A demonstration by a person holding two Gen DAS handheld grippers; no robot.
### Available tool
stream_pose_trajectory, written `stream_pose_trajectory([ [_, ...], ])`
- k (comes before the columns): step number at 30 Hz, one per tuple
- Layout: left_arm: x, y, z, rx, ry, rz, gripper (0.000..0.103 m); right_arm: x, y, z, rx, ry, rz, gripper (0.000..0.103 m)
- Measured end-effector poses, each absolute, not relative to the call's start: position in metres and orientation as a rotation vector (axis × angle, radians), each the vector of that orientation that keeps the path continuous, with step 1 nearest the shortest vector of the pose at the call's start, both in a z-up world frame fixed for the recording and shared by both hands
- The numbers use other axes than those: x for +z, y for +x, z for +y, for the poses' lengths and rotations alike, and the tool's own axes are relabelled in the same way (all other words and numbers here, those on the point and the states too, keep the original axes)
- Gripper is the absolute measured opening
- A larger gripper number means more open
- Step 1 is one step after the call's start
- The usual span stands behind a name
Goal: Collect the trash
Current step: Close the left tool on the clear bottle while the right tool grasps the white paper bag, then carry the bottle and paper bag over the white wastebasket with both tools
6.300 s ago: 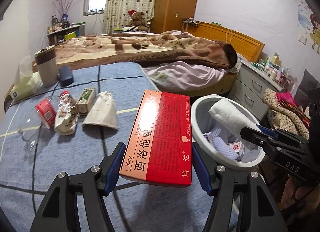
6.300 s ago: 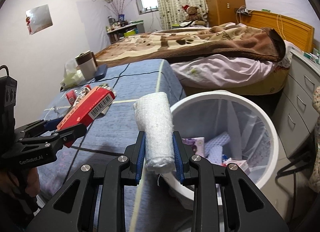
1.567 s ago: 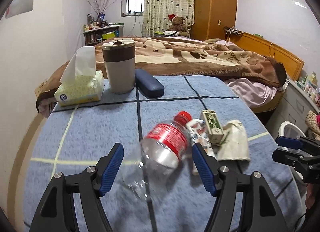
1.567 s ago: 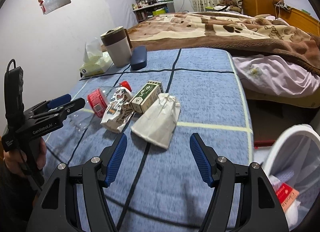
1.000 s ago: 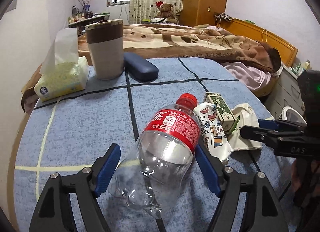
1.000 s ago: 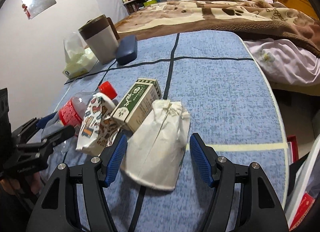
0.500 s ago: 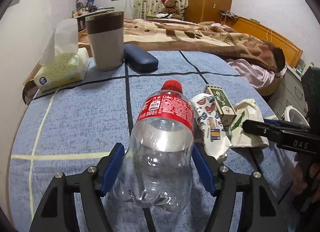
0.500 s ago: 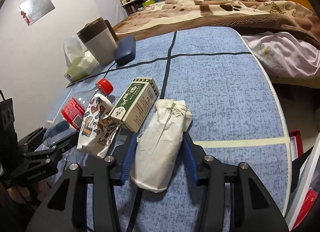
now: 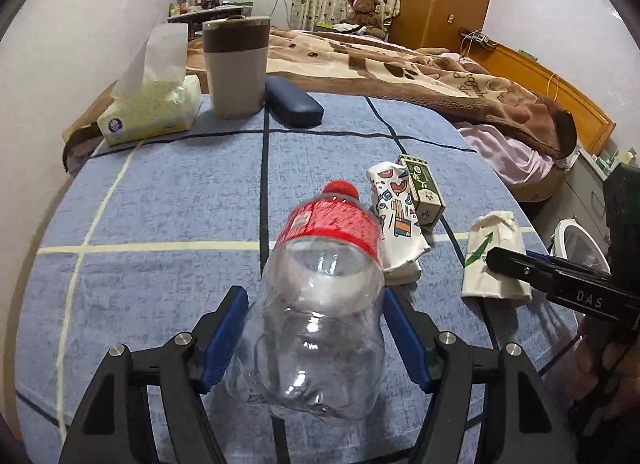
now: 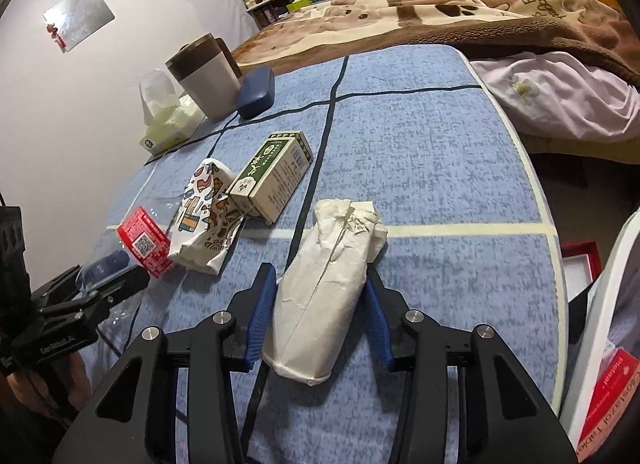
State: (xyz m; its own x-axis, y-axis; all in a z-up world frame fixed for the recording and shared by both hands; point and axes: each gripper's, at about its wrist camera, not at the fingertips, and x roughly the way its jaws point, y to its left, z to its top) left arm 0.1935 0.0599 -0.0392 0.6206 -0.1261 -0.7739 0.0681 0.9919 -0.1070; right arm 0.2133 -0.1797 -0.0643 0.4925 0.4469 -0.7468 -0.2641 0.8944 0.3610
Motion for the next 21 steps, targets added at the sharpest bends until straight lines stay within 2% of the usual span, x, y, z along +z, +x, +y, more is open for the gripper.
stream_pose_trajectory([
  [2,-0.035,0.195,0.055,-0.118,-0.037,0.890,0.078,-0.063,0.213,-0.181,0.435,0.213,0.960,0.044],
  [9,-0.043,0.206,0.043,-0.117,0.030,0.938,0.078,-0.062,0.212,-0.185,0.435,0.221,0.951,0.044],
  [11,-0.045,0.207,0.045,-0.113,0.008,0.945,0.063,-0.061,0.210,-0.187,0.434,0.220,0.947,0.044],
  [21,-0.029,0.183,0.043,-0.078,-0.027,0.854,0.063,-0.042,0.191,-0.203,0.432,0.210,0.899,0.043],
])
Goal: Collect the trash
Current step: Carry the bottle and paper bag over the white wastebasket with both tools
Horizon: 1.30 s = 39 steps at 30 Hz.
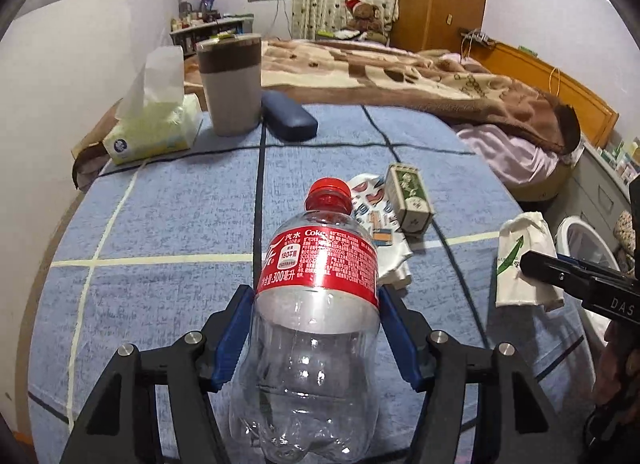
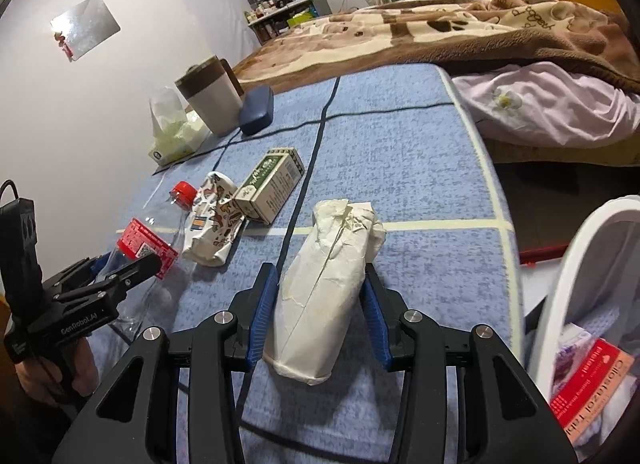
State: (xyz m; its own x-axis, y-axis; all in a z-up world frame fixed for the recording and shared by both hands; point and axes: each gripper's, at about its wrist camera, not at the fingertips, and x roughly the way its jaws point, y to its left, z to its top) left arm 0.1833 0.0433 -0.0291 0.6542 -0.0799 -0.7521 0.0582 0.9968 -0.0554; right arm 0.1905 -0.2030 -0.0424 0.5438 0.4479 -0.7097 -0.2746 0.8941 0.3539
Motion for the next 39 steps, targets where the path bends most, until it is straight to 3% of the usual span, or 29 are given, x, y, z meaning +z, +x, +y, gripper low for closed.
stream_pose_trajectory([
  [21,0.014,0.123,-0.028,-0.199,-0.062,0.764,0.063,-0.002,0.125,-0.257,0.356,0.225,0.779,0.043],
  [39,0.023,0.116,-0.133,-0.376,0.004,0.746,0.063,-0.001,0.097,-0.330,0.201,0.310,0.725,0.043],
])
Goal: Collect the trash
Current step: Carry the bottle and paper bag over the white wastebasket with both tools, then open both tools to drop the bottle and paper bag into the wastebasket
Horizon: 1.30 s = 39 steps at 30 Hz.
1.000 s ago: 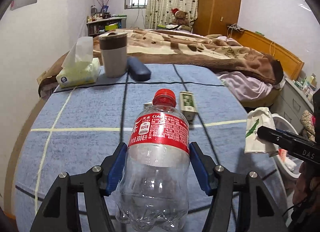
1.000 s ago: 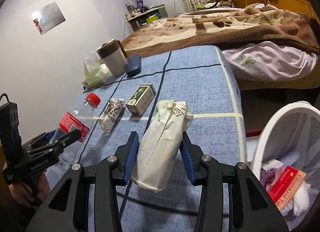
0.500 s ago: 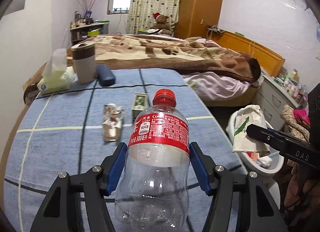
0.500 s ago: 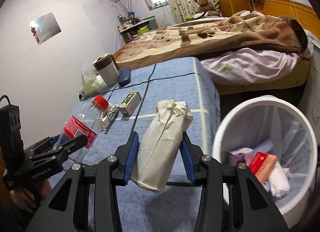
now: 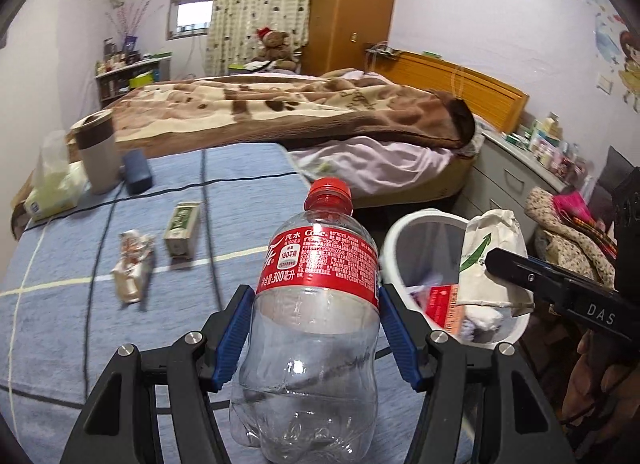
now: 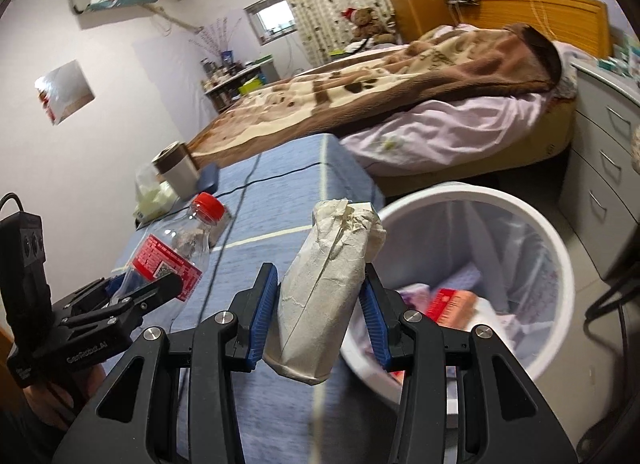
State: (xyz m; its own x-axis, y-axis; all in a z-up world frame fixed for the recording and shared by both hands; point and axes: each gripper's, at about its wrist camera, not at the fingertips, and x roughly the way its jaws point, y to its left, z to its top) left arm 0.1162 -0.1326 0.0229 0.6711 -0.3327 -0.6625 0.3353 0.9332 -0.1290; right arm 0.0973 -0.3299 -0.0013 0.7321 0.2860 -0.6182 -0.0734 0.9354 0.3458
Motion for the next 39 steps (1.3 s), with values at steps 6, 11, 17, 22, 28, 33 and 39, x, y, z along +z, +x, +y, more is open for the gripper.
stream_pose_trajectory([
  [6,0.017,0.123,-0.171,-0.441,0.028,0.756,0.063,-0.009,0.095,-0.353,0.153,0.337,0.732,0.043],
  [11,0.011,0.131,-0.200,-0.491,0.052,0.764,0.063,-0.016,0.094,-0.370,0.117,0.357,0.744,0.043],
  [17,0.001,0.141,-0.228,-0.540,0.072,0.784,0.063,-0.023,0.095,-0.387,0.076,0.370,0.762,0.043],
  [22,-0.010,0.150,-0.249,-0.584,0.088,0.806,0.064,-0.032,0.096,-0.399,0.040,0.380,0.795,0.048],
  [28,-0.020,0.160,-0.266,-0.628,0.091,0.818,0.064,-0.039,0.098,-0.407,-0.004,0.376,0.822,0.060],
  [33,-0.015,0.162,-0.263,-0.638,0.063,0.794,0.070,-0.035,0.093,-0.411,-0.015,0.376,0.813,0.061],
  [39,-0.006,0.160,-0.248,-0.615,0.042,0.783,0.070,-0.027,0.090,-0.405,0.001,0.373,0.793,0.061],
])
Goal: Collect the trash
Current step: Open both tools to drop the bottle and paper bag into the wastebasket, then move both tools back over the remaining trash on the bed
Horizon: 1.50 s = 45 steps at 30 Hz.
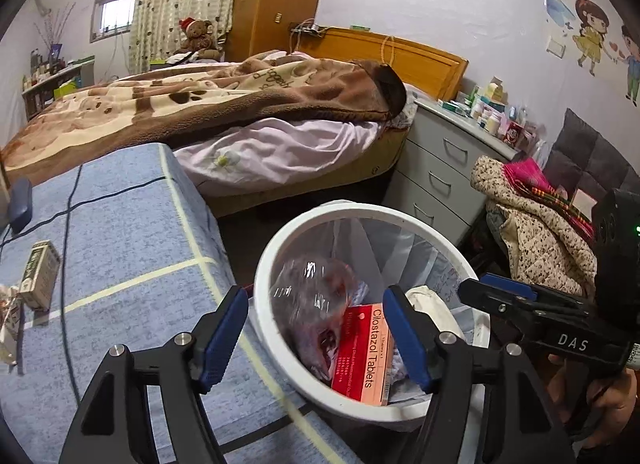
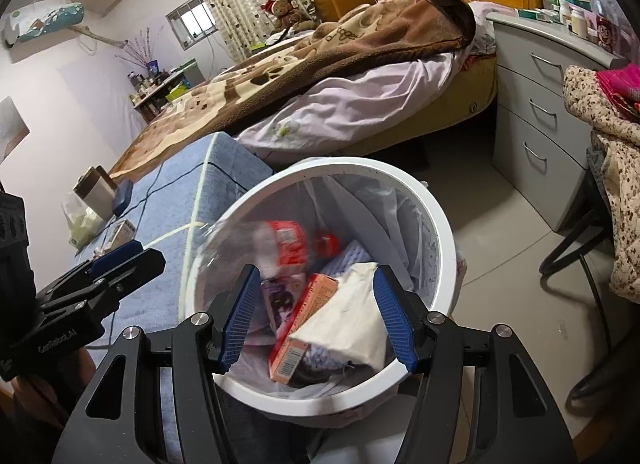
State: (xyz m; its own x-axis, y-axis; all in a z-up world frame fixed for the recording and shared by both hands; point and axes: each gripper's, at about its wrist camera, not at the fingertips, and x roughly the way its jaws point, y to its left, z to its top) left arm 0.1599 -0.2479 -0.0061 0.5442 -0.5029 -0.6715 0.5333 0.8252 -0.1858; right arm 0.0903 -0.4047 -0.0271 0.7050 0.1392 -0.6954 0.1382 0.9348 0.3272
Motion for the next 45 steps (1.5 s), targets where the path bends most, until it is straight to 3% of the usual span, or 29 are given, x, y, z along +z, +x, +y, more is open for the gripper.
stream_pose_trajectory([
  [45,-0.008,0.140,0.001,-0.129,-0.106,0.774,0.070,0.008,0.125,-0.241,0.406,0.135,0.804,0.060],
])
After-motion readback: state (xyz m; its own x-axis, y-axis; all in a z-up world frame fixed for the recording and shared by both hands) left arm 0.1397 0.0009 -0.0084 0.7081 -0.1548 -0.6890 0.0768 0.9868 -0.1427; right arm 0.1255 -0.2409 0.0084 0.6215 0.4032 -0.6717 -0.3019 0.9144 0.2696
